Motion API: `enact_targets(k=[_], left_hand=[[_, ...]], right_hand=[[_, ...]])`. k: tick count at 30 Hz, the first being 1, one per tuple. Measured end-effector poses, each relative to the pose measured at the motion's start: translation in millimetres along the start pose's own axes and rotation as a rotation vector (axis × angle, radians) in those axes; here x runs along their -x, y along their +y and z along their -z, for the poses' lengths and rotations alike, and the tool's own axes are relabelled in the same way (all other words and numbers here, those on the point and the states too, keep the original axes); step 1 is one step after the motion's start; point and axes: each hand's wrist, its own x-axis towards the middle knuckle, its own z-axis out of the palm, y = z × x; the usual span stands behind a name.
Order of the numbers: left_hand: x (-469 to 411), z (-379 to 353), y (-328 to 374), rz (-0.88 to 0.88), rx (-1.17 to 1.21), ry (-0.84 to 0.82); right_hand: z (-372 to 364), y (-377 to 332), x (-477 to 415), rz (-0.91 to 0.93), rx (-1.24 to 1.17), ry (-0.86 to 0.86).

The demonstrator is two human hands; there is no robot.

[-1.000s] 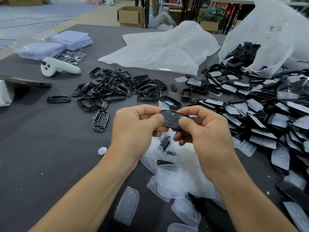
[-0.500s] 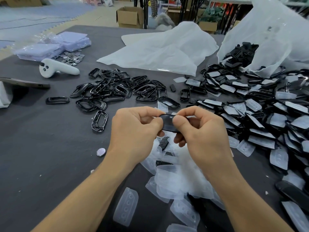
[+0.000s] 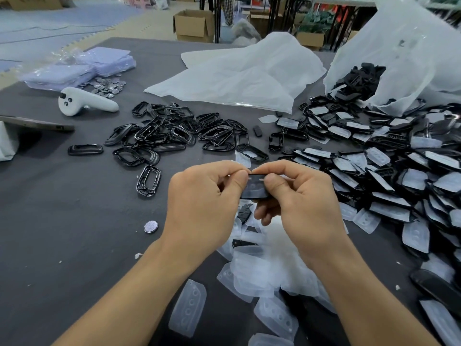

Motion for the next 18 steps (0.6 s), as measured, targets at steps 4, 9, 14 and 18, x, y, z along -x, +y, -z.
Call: enact_targets(k=[4, 9, 14, 18], left_hand=[[-1.0, 0.1, -1.3, -0.003, -0.005, 0.018], [0.1, -0.5, -0.6, -0.017, -0.029, 0.023], [-0.1, -0.7, -1.1, -0.045, -0.071, 0.020], [0.1, -1.5, -5.0, 0.015, -0.030, -0.029]], right_hand=[[-0.6, -2.2, 0.1, -0.024, -0.067, -0.016], [-1.6, -1.3, -0.2, -0.015, -0.005, -0.022], [1.9, -1.1, -1.7, -0.101, -0.107, -0.007], [2.3, 0.2, -1.4, -0.095, -0.053, -0.002]])
